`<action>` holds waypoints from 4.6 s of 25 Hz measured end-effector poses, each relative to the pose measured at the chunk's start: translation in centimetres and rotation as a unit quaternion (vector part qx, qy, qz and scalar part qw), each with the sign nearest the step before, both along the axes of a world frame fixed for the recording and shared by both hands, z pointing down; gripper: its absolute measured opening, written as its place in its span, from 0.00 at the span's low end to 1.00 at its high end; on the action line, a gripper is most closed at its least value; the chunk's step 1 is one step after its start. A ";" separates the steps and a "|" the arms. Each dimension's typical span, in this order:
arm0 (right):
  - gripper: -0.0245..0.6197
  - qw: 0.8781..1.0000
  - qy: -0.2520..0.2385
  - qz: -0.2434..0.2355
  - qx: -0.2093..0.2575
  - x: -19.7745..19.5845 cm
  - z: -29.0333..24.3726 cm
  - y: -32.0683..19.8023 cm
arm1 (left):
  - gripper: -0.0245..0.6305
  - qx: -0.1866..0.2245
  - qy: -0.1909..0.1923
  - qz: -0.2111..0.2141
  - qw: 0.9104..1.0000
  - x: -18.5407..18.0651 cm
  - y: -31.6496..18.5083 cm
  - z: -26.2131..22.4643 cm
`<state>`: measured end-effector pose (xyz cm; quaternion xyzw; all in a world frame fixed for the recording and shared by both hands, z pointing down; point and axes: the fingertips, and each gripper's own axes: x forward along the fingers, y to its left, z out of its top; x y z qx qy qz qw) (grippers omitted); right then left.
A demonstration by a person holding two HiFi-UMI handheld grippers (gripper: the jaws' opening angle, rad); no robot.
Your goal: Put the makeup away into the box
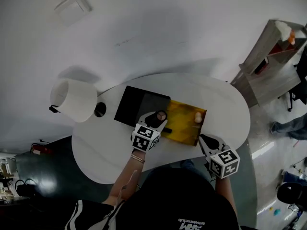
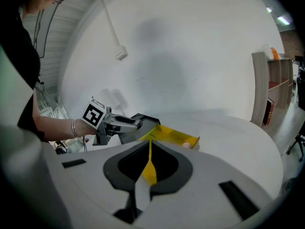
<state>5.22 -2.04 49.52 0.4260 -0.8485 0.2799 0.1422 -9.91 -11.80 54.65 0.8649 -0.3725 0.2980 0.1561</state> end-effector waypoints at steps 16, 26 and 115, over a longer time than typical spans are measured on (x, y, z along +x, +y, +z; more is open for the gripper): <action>0.08 0.999 0.006 0.041 -0.014 4.0 2.3 2.5 | 0.38 -0.090 0.009 0.070 0.993 8.9 -0.2 4.6; 0.08 0.997 -0.007 0.070 -0.020 6.2 2.7 3.0 | 0.38 -0.084 -0.064 0.103 0.989 11.2 -1.2 6.2; 0.07 0.955 0.046 -0.276 0.102 -21.2 -3.3 -1.2 | 0.07 0.002 0.131 -0.109 0.985 -15.9 9.2 -4.6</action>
